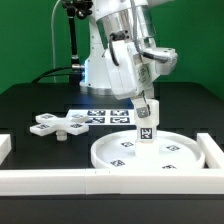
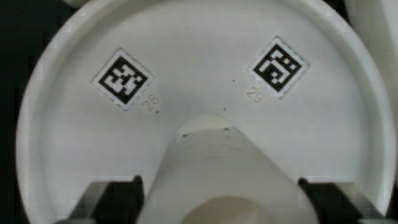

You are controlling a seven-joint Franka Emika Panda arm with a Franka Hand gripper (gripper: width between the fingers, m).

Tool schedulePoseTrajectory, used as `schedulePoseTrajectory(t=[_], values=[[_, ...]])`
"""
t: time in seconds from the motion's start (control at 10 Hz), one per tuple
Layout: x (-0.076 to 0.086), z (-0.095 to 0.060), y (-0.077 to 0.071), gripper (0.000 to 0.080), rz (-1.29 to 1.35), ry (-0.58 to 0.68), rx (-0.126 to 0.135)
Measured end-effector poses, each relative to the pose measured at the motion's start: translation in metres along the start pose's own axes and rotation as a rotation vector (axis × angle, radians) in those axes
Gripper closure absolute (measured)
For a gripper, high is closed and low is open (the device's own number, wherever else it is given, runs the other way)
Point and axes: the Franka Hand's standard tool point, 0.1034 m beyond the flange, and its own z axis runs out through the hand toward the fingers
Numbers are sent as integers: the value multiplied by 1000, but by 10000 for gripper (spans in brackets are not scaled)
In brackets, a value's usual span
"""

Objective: Assemble round table

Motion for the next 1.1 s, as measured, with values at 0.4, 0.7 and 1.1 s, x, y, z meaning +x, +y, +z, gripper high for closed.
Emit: schedulePoseTrajectory(t=[0.4,0.7,1.1], values=[[-5,1,3,153,-186,-13,-30],[-5,1,3,151,-413,-16,-29],[-11,-5,3,151,-939,22,-144]])
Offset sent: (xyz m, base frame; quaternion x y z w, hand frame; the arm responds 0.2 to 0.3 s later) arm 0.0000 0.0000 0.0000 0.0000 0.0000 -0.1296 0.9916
